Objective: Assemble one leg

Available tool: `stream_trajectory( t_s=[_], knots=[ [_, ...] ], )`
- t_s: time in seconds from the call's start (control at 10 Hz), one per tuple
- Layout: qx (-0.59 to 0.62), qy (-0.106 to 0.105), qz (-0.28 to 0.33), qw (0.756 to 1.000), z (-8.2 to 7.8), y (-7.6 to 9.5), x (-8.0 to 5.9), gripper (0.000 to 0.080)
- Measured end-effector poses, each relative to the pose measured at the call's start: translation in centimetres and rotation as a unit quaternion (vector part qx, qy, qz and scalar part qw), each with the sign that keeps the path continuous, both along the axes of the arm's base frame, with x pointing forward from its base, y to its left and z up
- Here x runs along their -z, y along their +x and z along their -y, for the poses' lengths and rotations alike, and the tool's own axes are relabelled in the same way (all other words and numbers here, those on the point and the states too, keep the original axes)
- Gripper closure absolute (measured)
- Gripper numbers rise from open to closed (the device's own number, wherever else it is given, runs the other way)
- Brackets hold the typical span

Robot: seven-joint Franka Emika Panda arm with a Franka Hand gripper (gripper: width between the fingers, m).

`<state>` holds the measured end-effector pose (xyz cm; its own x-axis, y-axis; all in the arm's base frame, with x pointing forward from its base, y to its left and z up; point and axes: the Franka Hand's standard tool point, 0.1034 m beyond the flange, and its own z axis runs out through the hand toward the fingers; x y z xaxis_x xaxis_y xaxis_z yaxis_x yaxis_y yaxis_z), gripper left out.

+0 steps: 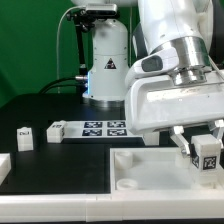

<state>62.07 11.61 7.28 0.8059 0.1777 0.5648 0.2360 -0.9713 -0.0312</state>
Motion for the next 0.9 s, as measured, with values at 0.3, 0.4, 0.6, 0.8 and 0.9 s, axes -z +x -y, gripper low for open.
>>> stream_trajectory(
  t_s=[0.3,0.4,0.6,0.8,0.9],
  knots=[
    [0.000,0.000,0.000,1.000,0.01,0.00,0.01,0.0251],
    [0.000,0.000,0.000,1.000,0.01,0.00,0.01,0.0251],
    [0.000,0.000,0.000,1.000,0.01,0.00,0.01,0.0155],
    [0.000,0.000,0.000,1.000,0.02,0.00,0.01,0.0151],
    [0.000,0.000,0.000,1.000,0.01,0.00,0.01,0.0151]
  ],
)
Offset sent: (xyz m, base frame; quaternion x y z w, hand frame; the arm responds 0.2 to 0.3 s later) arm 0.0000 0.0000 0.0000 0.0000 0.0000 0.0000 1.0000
